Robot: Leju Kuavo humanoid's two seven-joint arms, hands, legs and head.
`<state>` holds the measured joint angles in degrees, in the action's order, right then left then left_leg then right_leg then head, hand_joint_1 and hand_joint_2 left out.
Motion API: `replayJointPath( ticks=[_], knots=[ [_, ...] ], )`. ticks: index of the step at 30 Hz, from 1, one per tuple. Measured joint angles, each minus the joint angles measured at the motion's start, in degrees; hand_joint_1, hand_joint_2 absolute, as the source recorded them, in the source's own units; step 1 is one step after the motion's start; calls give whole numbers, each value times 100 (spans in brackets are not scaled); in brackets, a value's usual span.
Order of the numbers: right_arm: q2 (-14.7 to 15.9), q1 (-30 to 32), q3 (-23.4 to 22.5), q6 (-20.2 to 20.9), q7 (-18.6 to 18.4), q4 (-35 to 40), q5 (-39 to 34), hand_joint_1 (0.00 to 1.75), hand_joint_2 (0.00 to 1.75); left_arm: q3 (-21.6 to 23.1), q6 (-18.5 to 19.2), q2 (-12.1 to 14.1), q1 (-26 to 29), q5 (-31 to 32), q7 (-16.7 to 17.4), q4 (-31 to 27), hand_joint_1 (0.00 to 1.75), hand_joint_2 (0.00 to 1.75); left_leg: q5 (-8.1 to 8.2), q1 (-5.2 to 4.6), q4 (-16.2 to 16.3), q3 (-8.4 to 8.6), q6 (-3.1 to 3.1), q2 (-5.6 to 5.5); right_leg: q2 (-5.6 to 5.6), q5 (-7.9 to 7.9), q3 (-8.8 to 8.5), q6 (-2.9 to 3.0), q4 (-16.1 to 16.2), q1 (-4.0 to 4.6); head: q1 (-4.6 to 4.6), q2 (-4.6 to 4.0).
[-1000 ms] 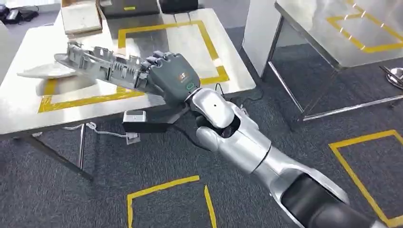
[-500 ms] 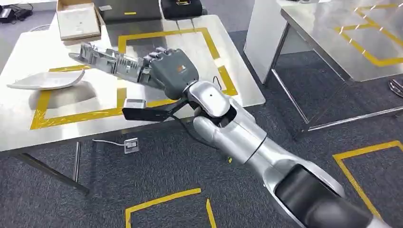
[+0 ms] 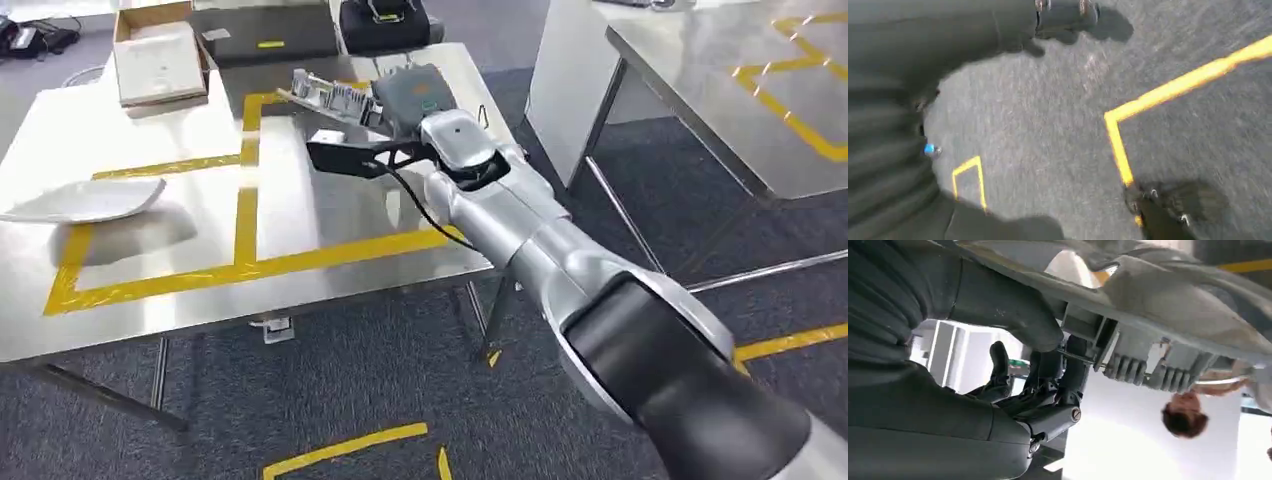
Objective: Take the parts from the cabinet and place them on the table.
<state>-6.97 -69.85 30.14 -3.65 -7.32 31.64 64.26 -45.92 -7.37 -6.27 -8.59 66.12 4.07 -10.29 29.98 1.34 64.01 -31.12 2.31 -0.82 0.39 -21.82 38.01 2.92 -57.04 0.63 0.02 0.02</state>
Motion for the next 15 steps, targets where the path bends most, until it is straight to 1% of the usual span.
replayJointPath(
  ticks=[1, 2, 3, 4, 5, 6, 7, 8, 9, 10, 11, 12, 13, 14, 15],
  knots=[
    [-22, -48, -2, 2, -18, -129, 17, 175, 175, 0, 24, -7, -25, 4, 2, 4, 0, 175, 41, 1, 421, -271, 19, 13, 4, -68, -61, 14, 0, 3, 2, 0],
    [-28, -49, 0, 2, -13, -223, 33, 175, 175, 0, 26, -7, -31, 9, 2, 4, 0, 175, 239, 4, 775, -532, 39, 20, 6, -142, -142, 25, 1, 9, 2, 0],
    [-39, -42, 0, 11, -15, -323, 50, 175, 175, 0, 26, -7, -29, 9, 7, 7, 0, 175, 500, -1, 1025, -763, 54, 22, 15, -225, -234, 26, -1, 14, 2, 0],
    [-48, -43, 0, 31, -17, -411, 70, 175, 175, 0, 28, -4, -21, 9, 24, 7, 0, 175, 650, -3, 1078, -897, 37, 23, 28, -292, -314, 24, -4, 15, 0, 0],
    [-57, -47, 0, 64, -31, -483, 112, 175, 175, 0, 28, -2, -5, 17, 24, 9, 0, 175, 679, -3, 970, -965, 24, 27, 48, -364, -404, 20, -6, 15, 0, 0],
    [-76, -47, 2, 111, -52, -561, 170, 175, 175, 0, 28, 4, 1, 37, 31, 9, 0, 175, 518, -4, 640, -954, 11, 30, 61, -458, -526, 8, -6, 15, 2, 0],
    [-87, -47, 4, 127, -61, -614, 201, 175, 175, 0, 28, 7, 1, 48, 37, 9, 0, 175, 186, -8, 241, -904, -11, 32, 67, -539, -626, -5, -6, 15, -2, 0],
    [-107, -45, 9, 142, -72, -684, 236, 175, 175, 0, 28, 13, 7, 52, 37, 9, 0, 175, -367, -25, -239, -859, -39, 35, 74, -628, -720, -19, -8, 18, 2, 0],
    [-113, -40, 11, 151, -74, -768, 245, 175, 175, 0, 28, 15, 35, 52, 41, 15, 0, 175, -1026, -64, -690, -886, -71, 39, 82, -712, -769, -37, -37, 37, -2, 0],
    [-135, -40, 15, 162, -81, -817, 253, 175, 175, 2, 31, 24, 17, 52, 42, 17, 0, 175, -842, -74, -645, -837, -99, 44, 105, -765, -798, -69, -20, 38, 9, 0],
    [-138, -47, 20, 168, -98, -823, 264, 175, 175, 7, 37, 22, 9, 52, 41, 15, 0, 175, -895, -90, -652, -801, -133, 31, 105, -830, -815, -114, -14, 32, 9, 0],
    [-146, -69, 24, 168, -78, -823, 264, 175, 175, 7, 39, 17, 6, 50, 55, 15, 0, 175, -837, -89, -659, -783, -175, 46, 105, -822, -853, -138, -49, 25, 15, 0],
    [-184, -109, 28, 164, -94, -823, 273, 175, 175, 9, 39, 13, -2, 55, 52, 13, 0, 175, -791, -88, -662, -735, -206, 52, 107, -824, -877, -144, -46, 35, 2, 0],
    [-190, -152, 33, 164, -98, -823, 273, 175, 175, 9, 39, 2, -24, 55, 46, 13, 0, 175, -767, -35, -705, -638, -232, 47, 90, -833, -807, -169, -192, 31, 4, 0],
    [-190, -178, 35, 162, -103, -834, 275, 175, 175, 11, 39, 9, -30, 55, 44, 9, 0, 175, -727, -20, -736, -566, -262, 41, 60, -797, -638, -211, -531, 37, 29, 0]
  ],
)
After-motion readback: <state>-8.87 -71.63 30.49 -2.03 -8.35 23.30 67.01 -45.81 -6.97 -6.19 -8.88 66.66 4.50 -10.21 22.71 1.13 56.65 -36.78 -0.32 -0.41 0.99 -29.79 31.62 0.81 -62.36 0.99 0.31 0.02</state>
